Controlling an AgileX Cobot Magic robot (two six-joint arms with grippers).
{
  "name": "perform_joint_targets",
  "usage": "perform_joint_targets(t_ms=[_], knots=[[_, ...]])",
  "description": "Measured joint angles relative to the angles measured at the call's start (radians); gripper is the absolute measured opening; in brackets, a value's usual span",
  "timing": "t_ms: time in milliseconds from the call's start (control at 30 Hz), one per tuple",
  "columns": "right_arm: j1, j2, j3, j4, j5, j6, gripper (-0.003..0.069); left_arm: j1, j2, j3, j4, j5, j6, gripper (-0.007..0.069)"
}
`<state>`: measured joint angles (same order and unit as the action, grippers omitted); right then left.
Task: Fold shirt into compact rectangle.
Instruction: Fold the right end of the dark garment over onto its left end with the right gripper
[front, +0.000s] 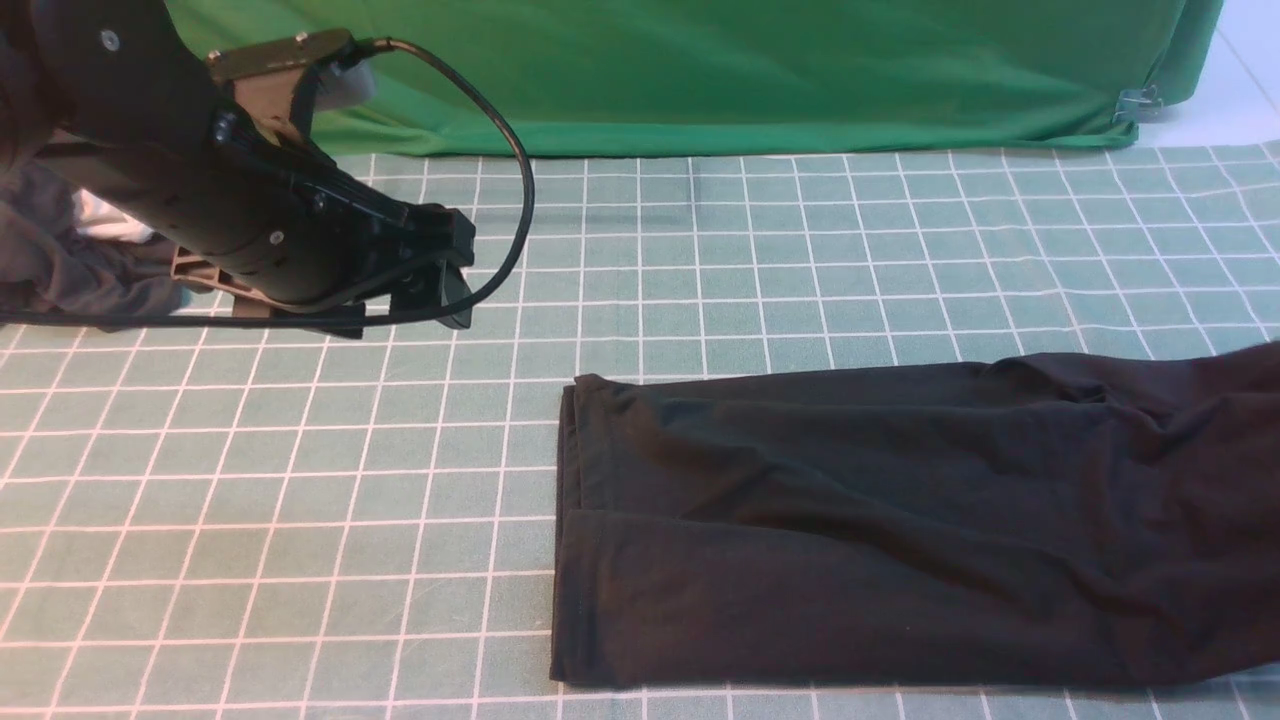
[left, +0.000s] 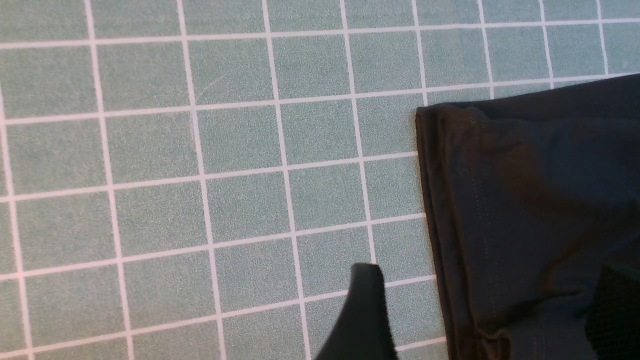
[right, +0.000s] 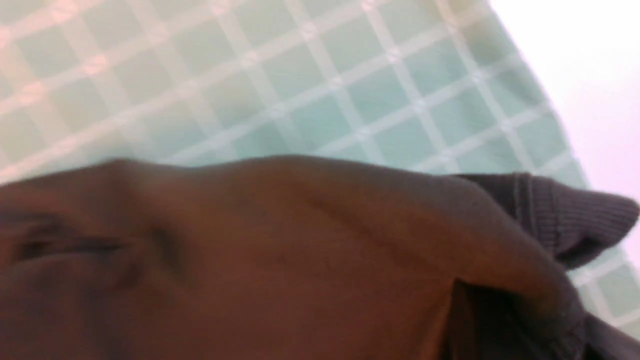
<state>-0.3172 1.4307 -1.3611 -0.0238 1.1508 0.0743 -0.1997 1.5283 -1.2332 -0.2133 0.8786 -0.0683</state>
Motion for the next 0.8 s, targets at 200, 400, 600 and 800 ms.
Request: perform_joint_targets(t_ms=[200, 400, 600, 800], knots=[[0.282, -0.054, -0.015, 0.046, 0.034, 0.141, 0.0036, 0.000, 0.000, 0.000, 0.000, -0.011, 0.000, 0.0526], [0.626, -0.008, -0.015, 0.073, -0.053, 0.280, 0.0036, 0.000, 0.000, 0.000, 0.000, -0.052, 0.000, 0.0526], [0.867, 0.100, -0.015, 0.083, -0.165, 0.383, 0.0036, 0.000, 0.000, 0.000, 0.000, -0.096, 0.000, 0.0440], [1.066, 0.280, -0.015, 0.086, -0.371, 0.505, 0.0043, 0.000, 0.000, 0.000, 0.000, -0.099, 0.000, 0.0134]])
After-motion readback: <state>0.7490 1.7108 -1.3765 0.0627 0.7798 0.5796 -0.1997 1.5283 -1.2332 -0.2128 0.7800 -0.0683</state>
